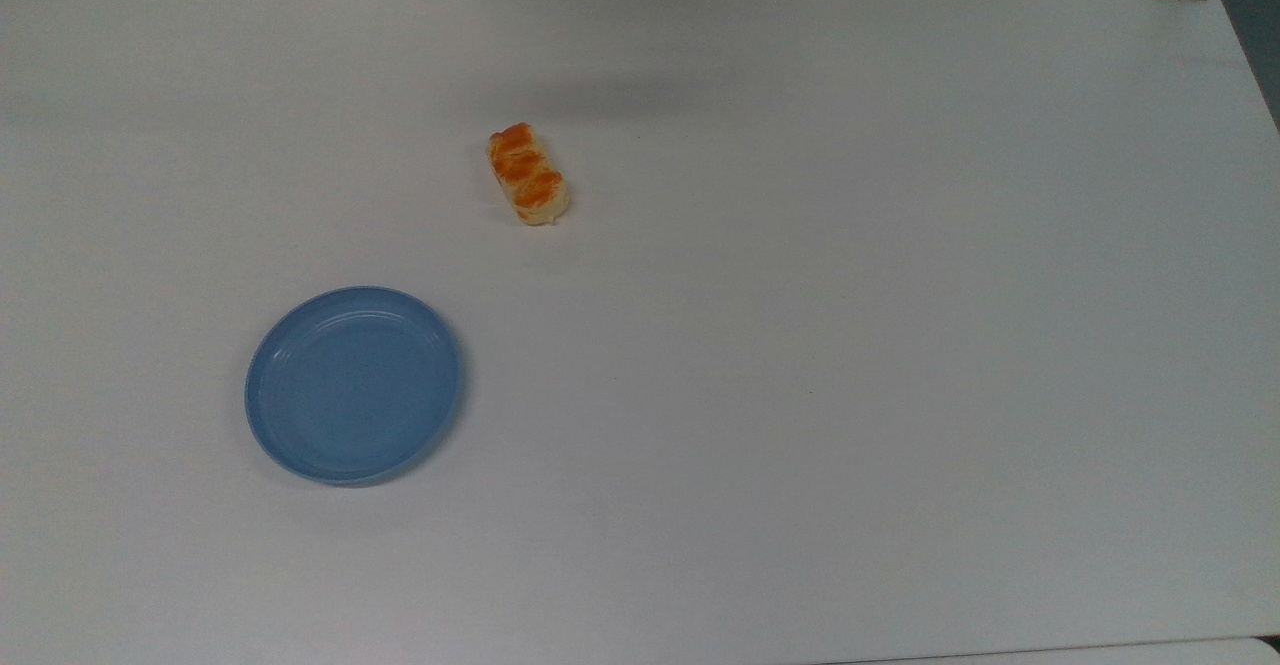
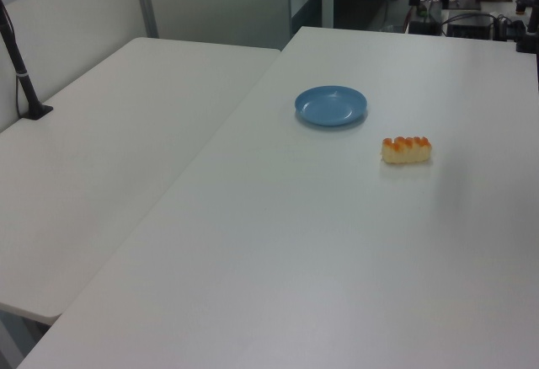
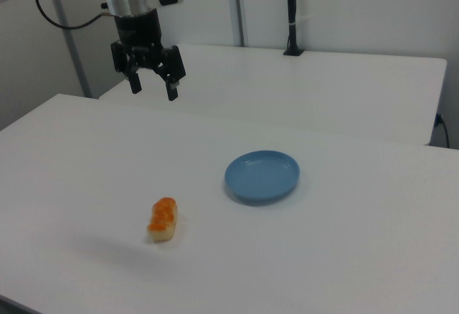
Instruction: Put the bread on a plate
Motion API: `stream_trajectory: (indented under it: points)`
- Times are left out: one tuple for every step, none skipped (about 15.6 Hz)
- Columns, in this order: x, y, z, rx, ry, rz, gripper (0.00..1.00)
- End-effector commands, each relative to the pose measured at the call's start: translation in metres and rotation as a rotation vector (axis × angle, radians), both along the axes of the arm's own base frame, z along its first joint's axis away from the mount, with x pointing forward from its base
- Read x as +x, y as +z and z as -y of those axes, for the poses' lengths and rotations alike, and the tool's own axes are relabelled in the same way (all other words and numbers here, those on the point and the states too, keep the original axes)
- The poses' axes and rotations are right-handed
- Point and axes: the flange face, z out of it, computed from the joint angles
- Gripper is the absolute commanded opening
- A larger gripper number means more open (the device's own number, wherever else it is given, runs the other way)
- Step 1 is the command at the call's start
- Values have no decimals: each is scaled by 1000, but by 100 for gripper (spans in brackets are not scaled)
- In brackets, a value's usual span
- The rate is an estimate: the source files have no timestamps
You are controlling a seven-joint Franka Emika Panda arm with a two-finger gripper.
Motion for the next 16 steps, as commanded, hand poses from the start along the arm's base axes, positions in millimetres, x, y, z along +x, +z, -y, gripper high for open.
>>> stream_trajectory:
  points:
    - [6, 0, -4, 20, -32, 37, 100]
    - [6, -1, -4, 23, -47, 42, 100]
    - [7, -1, -5, 30, -56, 43, 100]
    - [7, -1, -7, 55, -75, 46, 100]
    - [8, 0, -8, 83, -107, 48, 100]
    - [8, 0, -8, 94, -120, 49, 100]
    - [8, 0, -9, 97, -128, 49, 100]
    - [9, -3, -10, 91, -113, 41, 100]
    - [9, -4, -11, 85, -105, 34, 100]
    - [9, -4, -12, 85, -99, 34, 100]
    - [9, -6, -12, 78, -92, 34, 100]
    - [9, -8, -11, 53, -79, 31, 100]
    - [9, -8, -9, 26, -71, 28, 100]
    - [9, -8, -10, 20, -68, 28, 100]
    - [9, -8, -10, 20, -65, 26, 100]
    - [8, -12, -11, 21, -63, 17, 100]
